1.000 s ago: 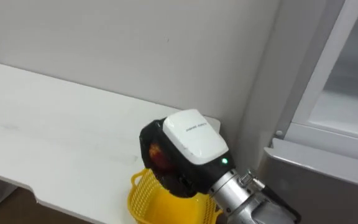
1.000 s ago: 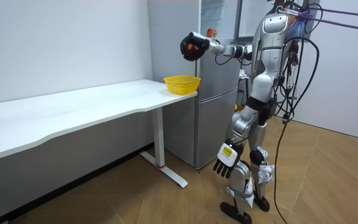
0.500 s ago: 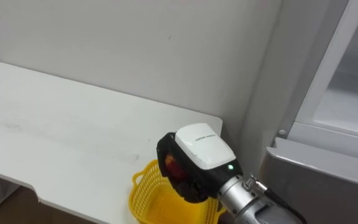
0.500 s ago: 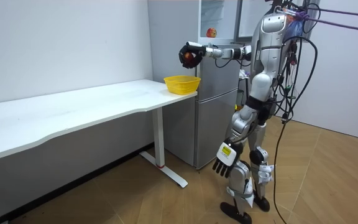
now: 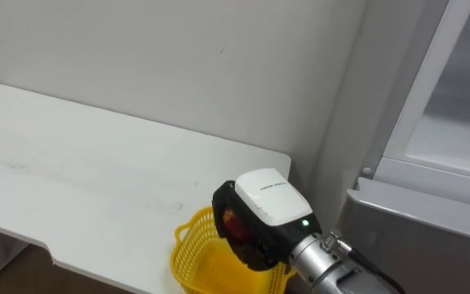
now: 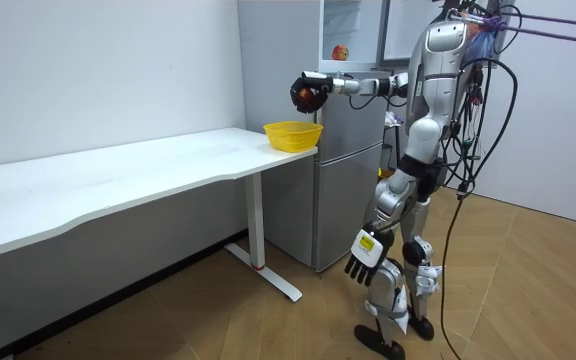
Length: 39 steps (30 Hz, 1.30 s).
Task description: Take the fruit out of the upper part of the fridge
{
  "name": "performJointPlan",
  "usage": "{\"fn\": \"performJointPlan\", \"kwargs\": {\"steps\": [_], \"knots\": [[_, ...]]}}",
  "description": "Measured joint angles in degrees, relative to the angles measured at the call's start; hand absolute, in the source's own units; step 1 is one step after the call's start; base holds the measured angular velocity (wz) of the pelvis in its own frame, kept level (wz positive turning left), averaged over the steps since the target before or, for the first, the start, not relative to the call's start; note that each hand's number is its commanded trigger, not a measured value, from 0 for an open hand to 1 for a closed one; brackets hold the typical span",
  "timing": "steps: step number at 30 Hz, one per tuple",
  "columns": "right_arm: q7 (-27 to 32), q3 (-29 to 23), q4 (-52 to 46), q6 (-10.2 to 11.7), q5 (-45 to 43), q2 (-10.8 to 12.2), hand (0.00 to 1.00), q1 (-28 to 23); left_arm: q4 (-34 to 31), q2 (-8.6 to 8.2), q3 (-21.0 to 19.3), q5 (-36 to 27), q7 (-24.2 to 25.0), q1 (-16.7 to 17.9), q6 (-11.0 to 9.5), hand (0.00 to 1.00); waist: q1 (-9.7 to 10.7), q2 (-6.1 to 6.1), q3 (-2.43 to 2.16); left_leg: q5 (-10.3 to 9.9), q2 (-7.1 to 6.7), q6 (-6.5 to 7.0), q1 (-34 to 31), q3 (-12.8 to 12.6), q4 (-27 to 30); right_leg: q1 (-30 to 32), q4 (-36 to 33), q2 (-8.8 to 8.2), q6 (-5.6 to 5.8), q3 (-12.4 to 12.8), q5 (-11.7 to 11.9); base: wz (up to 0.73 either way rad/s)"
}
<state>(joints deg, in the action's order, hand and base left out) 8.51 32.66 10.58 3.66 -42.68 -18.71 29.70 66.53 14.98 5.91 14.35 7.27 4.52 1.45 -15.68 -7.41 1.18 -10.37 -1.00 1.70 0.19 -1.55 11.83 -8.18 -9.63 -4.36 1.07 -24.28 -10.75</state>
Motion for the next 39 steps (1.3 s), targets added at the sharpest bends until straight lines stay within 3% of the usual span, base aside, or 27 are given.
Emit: {"fn": "performJointPlan", "kwargs": {"steps": [39], "knots": [[0.05, -0.04, 1.17, -0.02, 0.77, 0.06, 0.0, -0.06, -0.01, -0.36, -0.02, 0.15, -0.62, -0.01, 0.02, 0.0, -0.06, 0.25, -0.17, 0.01, 0.01, 0.01, 0.04, -0.1, -0.02, -0.02, 0.0, 0.03, 0.0, 0.12, 0.0, 0.0]]}}
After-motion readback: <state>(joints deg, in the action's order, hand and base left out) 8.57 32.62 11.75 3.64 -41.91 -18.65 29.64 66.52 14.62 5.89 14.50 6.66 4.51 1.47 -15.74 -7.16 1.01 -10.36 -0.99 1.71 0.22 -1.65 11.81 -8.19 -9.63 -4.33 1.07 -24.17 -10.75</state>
